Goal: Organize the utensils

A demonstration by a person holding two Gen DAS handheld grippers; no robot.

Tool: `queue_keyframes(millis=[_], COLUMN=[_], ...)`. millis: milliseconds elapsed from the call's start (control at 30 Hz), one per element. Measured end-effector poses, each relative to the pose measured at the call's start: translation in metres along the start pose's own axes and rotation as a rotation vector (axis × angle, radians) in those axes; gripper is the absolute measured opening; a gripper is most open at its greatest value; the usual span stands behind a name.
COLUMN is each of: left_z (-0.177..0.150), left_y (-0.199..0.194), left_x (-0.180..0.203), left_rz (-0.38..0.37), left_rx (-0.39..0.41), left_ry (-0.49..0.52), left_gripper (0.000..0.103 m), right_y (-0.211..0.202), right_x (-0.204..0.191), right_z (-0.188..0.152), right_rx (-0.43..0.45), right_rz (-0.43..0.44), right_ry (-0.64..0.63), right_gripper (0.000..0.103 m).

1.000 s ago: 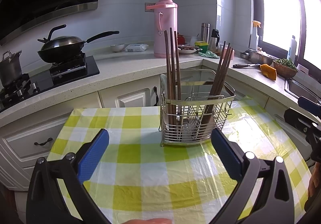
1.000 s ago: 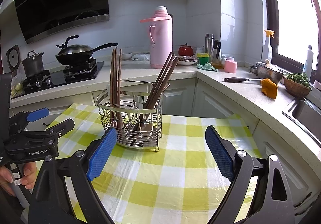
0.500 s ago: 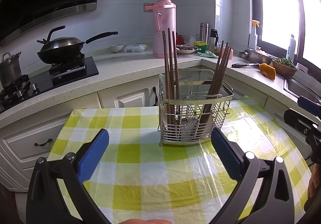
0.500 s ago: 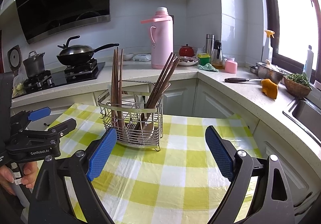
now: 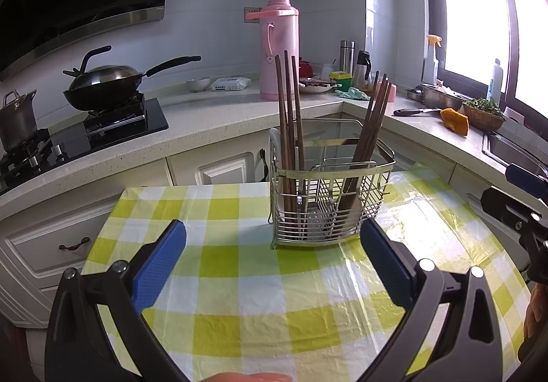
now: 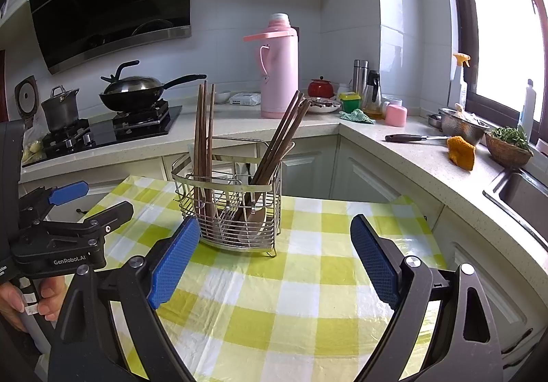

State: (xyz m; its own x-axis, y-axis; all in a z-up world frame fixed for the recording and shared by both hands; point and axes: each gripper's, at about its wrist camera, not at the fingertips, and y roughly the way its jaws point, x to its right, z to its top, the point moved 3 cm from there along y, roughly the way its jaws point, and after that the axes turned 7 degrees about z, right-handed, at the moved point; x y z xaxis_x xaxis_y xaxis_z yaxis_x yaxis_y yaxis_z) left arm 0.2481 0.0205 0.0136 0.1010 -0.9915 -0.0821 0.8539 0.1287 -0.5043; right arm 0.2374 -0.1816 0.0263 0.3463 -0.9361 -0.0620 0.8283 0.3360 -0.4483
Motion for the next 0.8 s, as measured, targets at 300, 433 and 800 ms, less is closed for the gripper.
queue_keyframes(millis=[300, 433, 800], left_z=[-0.0014, -0.0016, 0.0015], left_y=[-0.0008, -0.0010, -0.0042], left_x=[-0.0002, -0.0009, -0.0037], left_rz=[0.001, 0.001, 0.015], left_rx=[0.003, 0.004, 0.016], left_ry=[-0.003, -0.002, -0.009], left_gripper=[0.098, 0.098, 0.099], right_y=[-0.0006, -0.0003, 0.0002], right_x=[-0.0015, -0.0012, -0.0014], right_z=[-0.0018, -0.0019, -0.0021], right_rx=[0.001, 0.000, -0.004], right_rz=[0.005, 0.005, 0.005], right_ry=[0.001, 0.001, 0.002], right_gripper=[0.084, 0.084, 0.084])
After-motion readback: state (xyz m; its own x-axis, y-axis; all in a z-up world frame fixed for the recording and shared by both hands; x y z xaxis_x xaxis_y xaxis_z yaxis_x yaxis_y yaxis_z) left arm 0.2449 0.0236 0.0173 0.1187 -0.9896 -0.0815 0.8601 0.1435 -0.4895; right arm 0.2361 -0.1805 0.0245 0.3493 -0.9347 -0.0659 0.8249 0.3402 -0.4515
